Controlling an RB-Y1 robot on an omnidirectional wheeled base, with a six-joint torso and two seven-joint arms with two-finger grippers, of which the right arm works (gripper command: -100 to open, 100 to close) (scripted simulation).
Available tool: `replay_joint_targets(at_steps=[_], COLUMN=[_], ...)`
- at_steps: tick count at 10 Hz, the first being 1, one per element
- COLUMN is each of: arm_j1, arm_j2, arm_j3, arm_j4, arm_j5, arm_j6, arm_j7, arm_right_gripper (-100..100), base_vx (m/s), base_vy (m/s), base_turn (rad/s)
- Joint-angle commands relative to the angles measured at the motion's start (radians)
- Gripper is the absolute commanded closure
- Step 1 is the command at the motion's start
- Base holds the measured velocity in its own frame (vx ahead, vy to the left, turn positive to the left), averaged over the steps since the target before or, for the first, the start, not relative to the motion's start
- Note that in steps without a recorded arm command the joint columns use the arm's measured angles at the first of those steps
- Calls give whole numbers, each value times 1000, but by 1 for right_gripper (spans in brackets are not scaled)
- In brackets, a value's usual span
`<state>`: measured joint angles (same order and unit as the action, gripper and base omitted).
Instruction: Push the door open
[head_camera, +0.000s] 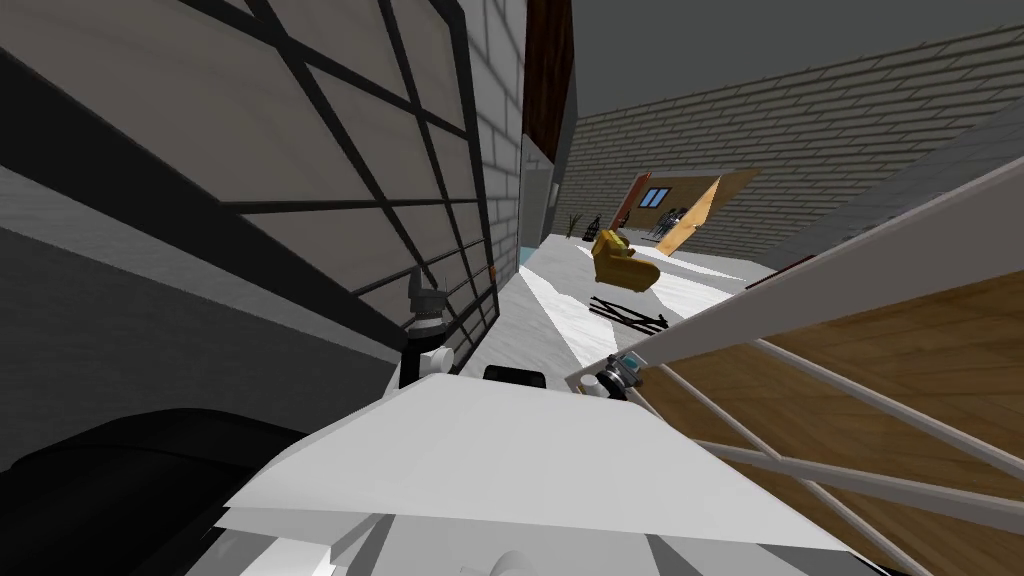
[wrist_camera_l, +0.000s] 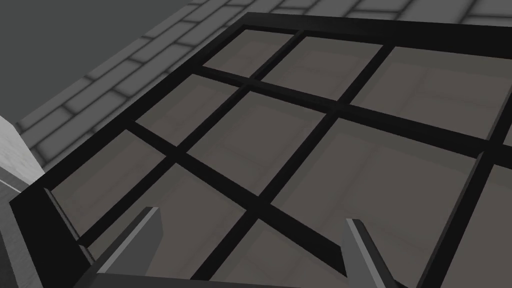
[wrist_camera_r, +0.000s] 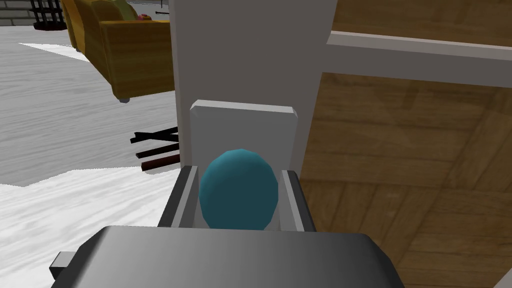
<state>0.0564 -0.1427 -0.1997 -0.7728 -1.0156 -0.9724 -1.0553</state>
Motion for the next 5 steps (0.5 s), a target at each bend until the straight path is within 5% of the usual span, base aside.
replay_joint_targets(at_steps=[1, 5], arm_j1=[0, -1], arm_j2=[-10, -19], arm_j3=[-23, -42], arm_j4=[4, 24], arm_j5=[-17, -35], arm_j6=[-8, -16], arm_j7=[4, -3], arm_right_gripper=[100, 100], base_vx=[195, 175], base_vy=[-99, -79], base_turn=[-55, -45])
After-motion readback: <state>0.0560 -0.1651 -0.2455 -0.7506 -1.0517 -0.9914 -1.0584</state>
